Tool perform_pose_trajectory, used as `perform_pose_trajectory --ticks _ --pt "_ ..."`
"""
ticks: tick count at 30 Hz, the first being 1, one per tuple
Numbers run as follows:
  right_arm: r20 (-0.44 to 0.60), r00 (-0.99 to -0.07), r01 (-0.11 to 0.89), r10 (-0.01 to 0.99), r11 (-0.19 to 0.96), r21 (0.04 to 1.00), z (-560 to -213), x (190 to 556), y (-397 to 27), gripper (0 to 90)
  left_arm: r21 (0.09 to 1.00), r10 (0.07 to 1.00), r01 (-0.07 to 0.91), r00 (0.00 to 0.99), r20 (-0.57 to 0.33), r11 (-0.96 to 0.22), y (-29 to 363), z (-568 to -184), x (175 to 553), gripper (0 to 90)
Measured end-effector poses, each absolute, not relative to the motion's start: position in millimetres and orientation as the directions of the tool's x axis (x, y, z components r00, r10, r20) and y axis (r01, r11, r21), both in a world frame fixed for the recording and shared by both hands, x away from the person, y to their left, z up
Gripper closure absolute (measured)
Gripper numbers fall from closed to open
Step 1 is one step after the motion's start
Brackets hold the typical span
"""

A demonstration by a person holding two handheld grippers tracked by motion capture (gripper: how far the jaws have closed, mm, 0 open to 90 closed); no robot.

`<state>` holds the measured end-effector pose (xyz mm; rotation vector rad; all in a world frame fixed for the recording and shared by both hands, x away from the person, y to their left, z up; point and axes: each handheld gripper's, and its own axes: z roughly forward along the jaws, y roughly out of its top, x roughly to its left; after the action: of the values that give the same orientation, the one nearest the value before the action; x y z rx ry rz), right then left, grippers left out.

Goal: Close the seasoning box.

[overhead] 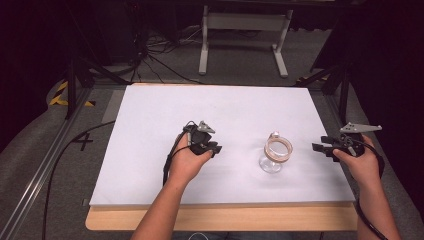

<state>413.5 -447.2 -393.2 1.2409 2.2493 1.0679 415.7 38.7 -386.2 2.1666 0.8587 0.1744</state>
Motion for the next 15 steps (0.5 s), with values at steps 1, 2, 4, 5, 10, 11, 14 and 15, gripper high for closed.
perform_pose_trajectory --ticks 1,2,4,5,10,11,14,15 --pt "0.039 -0.550 0.565 0.834 0.338 0.753 -397 415 -449 41.4 0.711 0.633 0.526 0.760 -0.146 -0.467 40 -388 416 72.9" --pt "0.041 -0.548 0.570 0.835 0.337 0.749 -401 417 -450 41.1 0.710 0.636 0.527 0.758 -0.145 -0.466 41 -389 417 72.9" --pt "0.041 -0.545 0.575 0.837 0.338 0.745 -407 419 -453 40.7 0.705 0.639 0.536 0.754 -0.152 -0.465 43 -392 418 73.2" --pt "0.035 -0.544 0.575 0.838 0.342 0.743 -409 420 -454 40.3 0.706 0.642 0.537 0.752 -0.152 -0.462 43 -393 418 73.3" --pt "0.022 -0.562 0.598 0.827 0.388 0.701 -419 423 -456 37.4 0.698 0.652 0.553 0.741 -0.162 -0.455 46 -398 419 73.3" --pt "0.010 -0.569 0.596 0.823 0.404 0.694 -421 424 -455 37.4 0.699 0.651 0.551 0.742 -0.160 -0.456 47 -399 419 73.2" --pt "0.013 -0.568 0.603 0.823 0.405 0.687 -421 424 -453 37.3 0.698 0.654 0.555 0.739 -0.163 -0.453 47 -399 419 73.0" --pt "0.007 -0.576 0.595 0.818 0.413 0.690 -421 424 -452 37.3 0.698 0.655 0.556 0.738 -0.164 -0.452 47 -399 419 73.0"
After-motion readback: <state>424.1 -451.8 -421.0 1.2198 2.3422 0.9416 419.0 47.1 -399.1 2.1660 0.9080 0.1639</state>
